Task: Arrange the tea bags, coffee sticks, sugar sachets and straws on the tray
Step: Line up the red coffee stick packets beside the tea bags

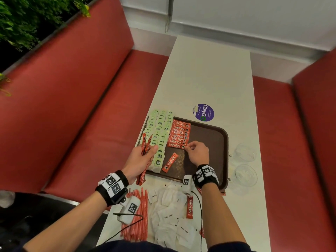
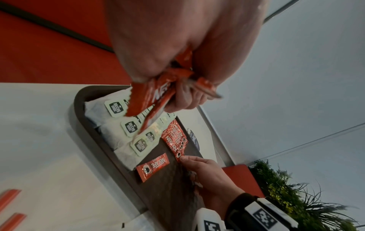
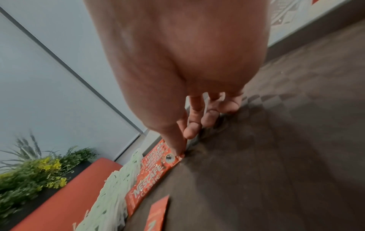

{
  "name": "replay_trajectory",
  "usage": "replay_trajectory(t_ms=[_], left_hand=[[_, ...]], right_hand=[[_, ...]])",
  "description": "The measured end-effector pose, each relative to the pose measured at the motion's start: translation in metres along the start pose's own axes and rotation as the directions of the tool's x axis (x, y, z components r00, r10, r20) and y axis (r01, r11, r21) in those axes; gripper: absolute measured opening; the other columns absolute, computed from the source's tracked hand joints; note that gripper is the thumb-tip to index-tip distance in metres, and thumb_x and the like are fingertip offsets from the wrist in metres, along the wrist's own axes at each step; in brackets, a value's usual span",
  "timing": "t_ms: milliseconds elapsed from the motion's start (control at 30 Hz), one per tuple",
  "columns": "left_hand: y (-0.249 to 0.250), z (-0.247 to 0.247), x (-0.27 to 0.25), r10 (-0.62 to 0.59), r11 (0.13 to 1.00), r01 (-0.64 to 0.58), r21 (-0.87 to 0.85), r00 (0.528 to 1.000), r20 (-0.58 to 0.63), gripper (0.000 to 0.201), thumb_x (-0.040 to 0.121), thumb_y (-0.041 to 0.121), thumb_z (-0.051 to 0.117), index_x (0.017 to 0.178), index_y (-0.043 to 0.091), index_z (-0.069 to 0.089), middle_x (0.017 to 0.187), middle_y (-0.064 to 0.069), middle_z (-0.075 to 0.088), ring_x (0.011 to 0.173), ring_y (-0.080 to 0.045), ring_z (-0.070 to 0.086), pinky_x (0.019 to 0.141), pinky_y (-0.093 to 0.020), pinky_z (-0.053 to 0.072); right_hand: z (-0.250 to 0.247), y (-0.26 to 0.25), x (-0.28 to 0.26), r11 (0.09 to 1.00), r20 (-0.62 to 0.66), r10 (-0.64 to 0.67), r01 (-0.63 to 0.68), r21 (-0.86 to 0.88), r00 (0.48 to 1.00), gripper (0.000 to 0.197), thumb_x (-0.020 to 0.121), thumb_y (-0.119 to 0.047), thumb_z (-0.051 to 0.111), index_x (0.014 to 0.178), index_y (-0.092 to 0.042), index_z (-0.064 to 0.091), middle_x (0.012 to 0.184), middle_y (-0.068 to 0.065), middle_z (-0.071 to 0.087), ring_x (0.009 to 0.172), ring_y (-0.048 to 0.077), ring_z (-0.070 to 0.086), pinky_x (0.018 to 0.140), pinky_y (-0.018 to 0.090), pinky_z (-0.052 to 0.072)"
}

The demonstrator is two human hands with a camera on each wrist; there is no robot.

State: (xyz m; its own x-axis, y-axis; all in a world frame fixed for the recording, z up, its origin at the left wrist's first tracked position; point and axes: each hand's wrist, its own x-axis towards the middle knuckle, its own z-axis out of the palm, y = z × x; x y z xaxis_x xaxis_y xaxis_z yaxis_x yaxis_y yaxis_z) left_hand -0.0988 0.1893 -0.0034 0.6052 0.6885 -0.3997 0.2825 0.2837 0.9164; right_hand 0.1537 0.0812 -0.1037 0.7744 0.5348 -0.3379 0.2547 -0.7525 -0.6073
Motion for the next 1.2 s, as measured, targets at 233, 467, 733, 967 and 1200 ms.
replay_trajectory(t_ms=[233,467,733,967,1200], left_hand=[[0.0,0.005,0.0,-0.005,1.0,0.005,0.0,1.0,0.005,0.035,0.104,0.042,0.068,0.092,0.01,0.06,0.072,-0.003,0.05,0.054,-0.013,0.041,0.051,-0.025,0.037],[0.0,0.007,0.0,-0.016,1.0,0.016,-0.005,1.0,0.008,0.035,0.105,0.041,0.067,0.095,0.008,0.061,0.071,-0.002,0.05,0.055,-0.013,0.041,0.051,-0.026,0.036],[0.001,0.005,-0.002,-0.032,0.999,0.032,-0.033,0.999,0.006,0.036,0.102,0.044,0.07,0.099,0.009,0.063,0.074,-0.004,0.05,0.057,-0.014,0.041,0.051,-0.026,0.036],[0.0,0.008,-0.007,-0.046,0.998,0.047,-0.034,0.999,0.019,0.044,0.104,0.039,0.069,0.101,-0.005,0.06,0.071,-0.005,0.047,0.053,-0.015,0.038,0.048,-0.026,0.033],[-0.002,0.009,-0.01,-0.047,0.999,0.048,-0.013,0.998,0.042,0.032,0.105,0.038,0.068,0.096,0.008,0.06,0.067,-0.001,0.045,0.051,-0.013,0.037,0.047,-0.025,0.033]], right_hand=[[0.006,-0.002,0.0,0.999,-0.054,0.039,-0.038,0.012,0.998,0.013,0.096,-0.041,0.078,0.086,-0.035,0.072,0.096,-0.007,0.072,0.108,0.025,0.066,0.096,0.05,0.06],[0.008,-0.007,-0.007,1.0,-0.087,0.029,-0.03,-0.007,0.996,0.013,0.095,-0.045,0.074,0.088,-0.035,0.07,0.106,-0.003,0.071,0.105,0.024,0.067,0.095,0.051,0.061],[0.0,-0.015,-0.039,0.979,-0.161,-0.204,0.198,-0.048,0.966,0.013,0.099,-0.03,0.073,0.108,-0.036,0.066,0.114,-0.005,0.058,0.108,0.021,0.059,0.096,0.044,0.055],[0.005,-0.013,-0.06,0.768,0.341,-0.457,0.558,-0.315,0.821,0.028,0.098,-0.032,0.077,0.122,-0.045,0.069,0.121,-0.007,0.047,0.114,0.019,0.05,0.097,0.042,0.047],[-0.011,0.002,-0.077,0.815,0.304,-0.371,0.465,-0.345,0.877,0.022,0.097,-0.026,0.076,0.099,-0.032,0.056,0.111,-0.009,0.06,0.108,0.019,0.056,0.089,0.039,0.05]])
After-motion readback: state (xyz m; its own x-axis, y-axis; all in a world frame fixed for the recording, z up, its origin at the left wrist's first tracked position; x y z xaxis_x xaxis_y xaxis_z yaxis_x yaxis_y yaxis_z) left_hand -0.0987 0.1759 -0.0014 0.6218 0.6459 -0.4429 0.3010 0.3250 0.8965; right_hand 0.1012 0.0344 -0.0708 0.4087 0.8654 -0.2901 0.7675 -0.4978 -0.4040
